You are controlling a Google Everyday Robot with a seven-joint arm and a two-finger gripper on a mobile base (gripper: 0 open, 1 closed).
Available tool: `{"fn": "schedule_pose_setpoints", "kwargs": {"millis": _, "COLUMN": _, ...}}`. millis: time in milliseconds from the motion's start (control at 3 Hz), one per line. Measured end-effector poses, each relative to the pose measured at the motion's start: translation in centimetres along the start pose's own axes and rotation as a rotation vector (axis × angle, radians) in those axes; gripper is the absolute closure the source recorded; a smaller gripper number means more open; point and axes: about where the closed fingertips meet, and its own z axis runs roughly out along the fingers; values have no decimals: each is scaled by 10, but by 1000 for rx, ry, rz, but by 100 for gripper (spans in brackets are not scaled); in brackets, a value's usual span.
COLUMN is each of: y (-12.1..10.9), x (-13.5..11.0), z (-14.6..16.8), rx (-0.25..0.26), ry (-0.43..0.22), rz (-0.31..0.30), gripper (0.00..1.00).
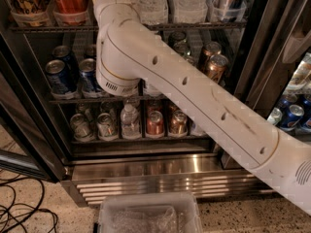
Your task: Pick green can from top shelf of fridge
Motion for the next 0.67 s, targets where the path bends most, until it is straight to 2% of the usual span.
{"fn": "schedule_pose_setpoints", "kwargs": {"millis": 333, "y": 1, "x": -3, "z": 0, "rx": 0, "ry": 0, "rz": 0, "gripper": 85}}
{"fn": "schedule_pose_setpoints", "kwargs": {"millis": 667, "y": -4, "x": -20, "z": -27, "rx": -2, "ry": -78, "rz": -11, "gripper": 100}}
